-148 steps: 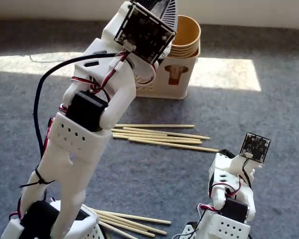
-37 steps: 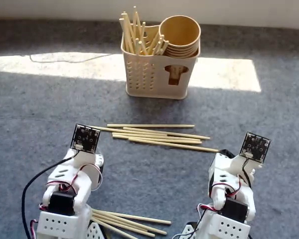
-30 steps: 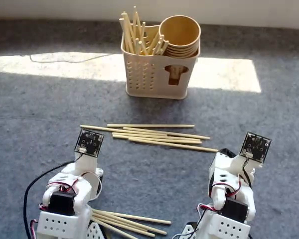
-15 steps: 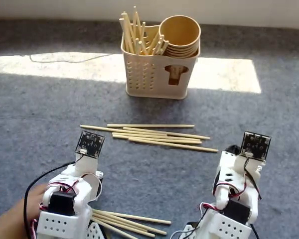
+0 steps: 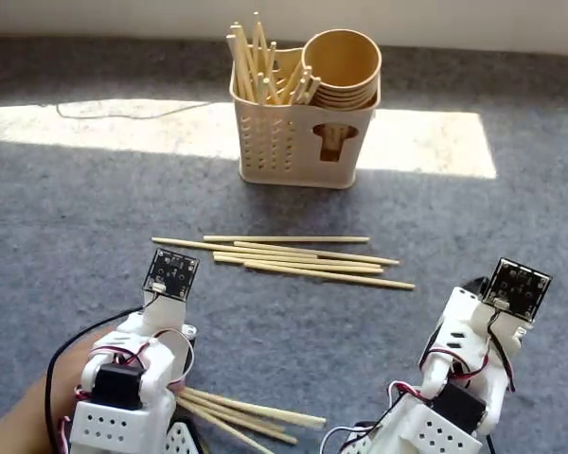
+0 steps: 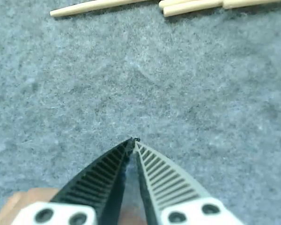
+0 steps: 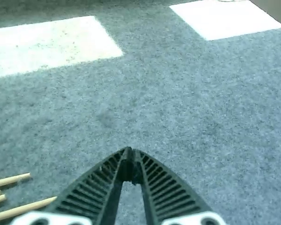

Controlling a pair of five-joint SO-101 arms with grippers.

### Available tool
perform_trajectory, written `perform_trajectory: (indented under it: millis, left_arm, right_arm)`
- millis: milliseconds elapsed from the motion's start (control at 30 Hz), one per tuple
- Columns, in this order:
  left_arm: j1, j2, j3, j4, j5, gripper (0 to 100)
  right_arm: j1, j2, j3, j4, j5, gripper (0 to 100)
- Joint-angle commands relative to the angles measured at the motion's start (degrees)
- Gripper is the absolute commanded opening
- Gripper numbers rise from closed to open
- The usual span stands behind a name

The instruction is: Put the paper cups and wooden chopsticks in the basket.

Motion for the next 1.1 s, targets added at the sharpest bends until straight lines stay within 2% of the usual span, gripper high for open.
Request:
perform_trajectory:
  millis: [0,667,900,1067]
  left_arm:
    - [-0.3,-0.7,1.2,0.4,-0.2,1]
    - [-0.3,-0.7,1.2,0.4,-0.2,1]
    - [-0.3,-0.7,1.2,0.4,-0.2,1]
    - [-0.3,-0.7,1.2,0.4,-0.2,1]
  right_arm:
    - [0.6,-0.6,-2.8,-1.7,0.6,0.9]
    - [0.3,-0.6,-5.2,-2.0,0.2,0.9]
    - [-3.6,0.0,-12.6,-1.6,0.4,1.8]
    - [-10.1,0.1,-20.2,0.1,0.4,9.8]
